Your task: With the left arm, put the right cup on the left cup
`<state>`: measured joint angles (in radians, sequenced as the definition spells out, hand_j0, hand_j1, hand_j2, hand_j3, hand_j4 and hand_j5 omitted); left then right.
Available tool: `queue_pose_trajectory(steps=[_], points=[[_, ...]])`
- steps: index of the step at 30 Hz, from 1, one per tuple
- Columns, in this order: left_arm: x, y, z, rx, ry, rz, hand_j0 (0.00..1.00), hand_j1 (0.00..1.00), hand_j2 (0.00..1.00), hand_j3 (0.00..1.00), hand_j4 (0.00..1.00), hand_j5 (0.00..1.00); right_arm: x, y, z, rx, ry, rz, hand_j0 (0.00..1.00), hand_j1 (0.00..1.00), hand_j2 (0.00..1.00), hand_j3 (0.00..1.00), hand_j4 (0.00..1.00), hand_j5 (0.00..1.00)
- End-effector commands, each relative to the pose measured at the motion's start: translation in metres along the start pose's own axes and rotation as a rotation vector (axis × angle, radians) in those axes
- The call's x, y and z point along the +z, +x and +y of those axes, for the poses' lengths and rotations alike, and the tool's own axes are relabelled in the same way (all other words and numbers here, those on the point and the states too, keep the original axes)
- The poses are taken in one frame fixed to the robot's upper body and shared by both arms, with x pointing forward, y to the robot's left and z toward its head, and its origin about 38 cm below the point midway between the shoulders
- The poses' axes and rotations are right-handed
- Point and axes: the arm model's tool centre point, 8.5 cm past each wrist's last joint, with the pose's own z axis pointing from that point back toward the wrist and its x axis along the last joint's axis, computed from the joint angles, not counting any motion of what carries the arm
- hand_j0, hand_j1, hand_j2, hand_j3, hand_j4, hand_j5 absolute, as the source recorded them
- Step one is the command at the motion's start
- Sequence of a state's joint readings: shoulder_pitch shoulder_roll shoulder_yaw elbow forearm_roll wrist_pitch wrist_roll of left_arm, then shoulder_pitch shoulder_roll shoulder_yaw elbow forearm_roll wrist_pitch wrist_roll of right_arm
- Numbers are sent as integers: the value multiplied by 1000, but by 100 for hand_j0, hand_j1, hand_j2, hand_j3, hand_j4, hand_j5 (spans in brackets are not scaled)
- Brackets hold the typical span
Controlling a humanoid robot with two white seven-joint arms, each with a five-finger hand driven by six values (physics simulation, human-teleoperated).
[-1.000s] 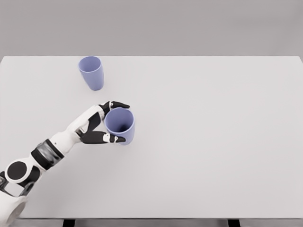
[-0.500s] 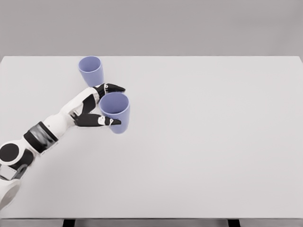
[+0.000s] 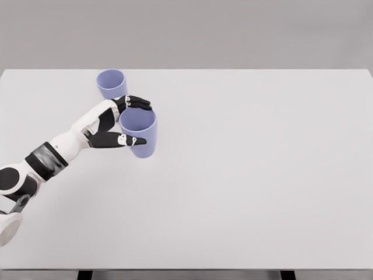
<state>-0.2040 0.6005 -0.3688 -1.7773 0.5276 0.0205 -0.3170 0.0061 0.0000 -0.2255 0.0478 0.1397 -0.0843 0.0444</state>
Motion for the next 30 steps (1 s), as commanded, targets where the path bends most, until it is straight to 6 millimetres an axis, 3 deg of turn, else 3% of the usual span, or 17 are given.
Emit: queue_pose_trajectory(steps=[1,18,30], points=[[0,0,0,5,0,2,68,68,68,68,68,68,0,0,0,0,0,0,100,100,100,100,100,100],[-13,21,19,-36,19,-21,68,68,68,68,68,68,0,0,0,0,0,0,100,100,100,100,100,100],[-17,29,47,-50,75,0,68,68,68,68,68,68,0,0,0,0,0,0,100,100,100,100,100,100]])
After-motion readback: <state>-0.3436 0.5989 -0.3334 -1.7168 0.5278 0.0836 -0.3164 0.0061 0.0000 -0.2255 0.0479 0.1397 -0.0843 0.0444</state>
